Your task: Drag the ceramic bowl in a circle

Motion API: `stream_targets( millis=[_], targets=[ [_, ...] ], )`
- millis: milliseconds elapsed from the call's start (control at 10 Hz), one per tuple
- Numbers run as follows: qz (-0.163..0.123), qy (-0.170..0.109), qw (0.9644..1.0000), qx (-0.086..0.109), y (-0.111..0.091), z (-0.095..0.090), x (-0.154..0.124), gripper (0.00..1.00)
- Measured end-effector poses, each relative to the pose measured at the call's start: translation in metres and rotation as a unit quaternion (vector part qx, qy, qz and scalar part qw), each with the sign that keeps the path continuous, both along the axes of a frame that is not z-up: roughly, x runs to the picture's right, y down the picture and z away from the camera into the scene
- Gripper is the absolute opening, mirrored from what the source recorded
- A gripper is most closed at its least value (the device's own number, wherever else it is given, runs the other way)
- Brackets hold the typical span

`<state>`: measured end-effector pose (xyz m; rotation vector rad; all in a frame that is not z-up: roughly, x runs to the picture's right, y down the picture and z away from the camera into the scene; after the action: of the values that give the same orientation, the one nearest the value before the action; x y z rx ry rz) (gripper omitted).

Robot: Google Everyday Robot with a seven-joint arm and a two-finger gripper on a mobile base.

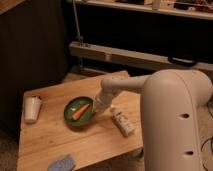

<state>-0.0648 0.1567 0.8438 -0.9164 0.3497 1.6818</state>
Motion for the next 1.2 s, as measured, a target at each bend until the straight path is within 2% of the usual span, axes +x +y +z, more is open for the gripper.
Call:
stream_targets(
  millis=[400,600,900,1000,1200],
  targets=[
    [-0.025,0.012,0.9994,-0.022,0.083,-0.051,0.017,0.0],
    [-0.038,0.002,0.9991,-0.02,0.101,-0.066,0.01,0.0],
    [-0.066,-0.026,0.9975,0.008,0.095,-0.086,-0.023,0.0],
    [-0.08,-0.04,0.9958,0.021,0.088,-0.094,-0.046,0.0],
    [-0.096,-0.059,0.9931,0.034,0.079,-0.099,-0.078,0.0]
  ],
)
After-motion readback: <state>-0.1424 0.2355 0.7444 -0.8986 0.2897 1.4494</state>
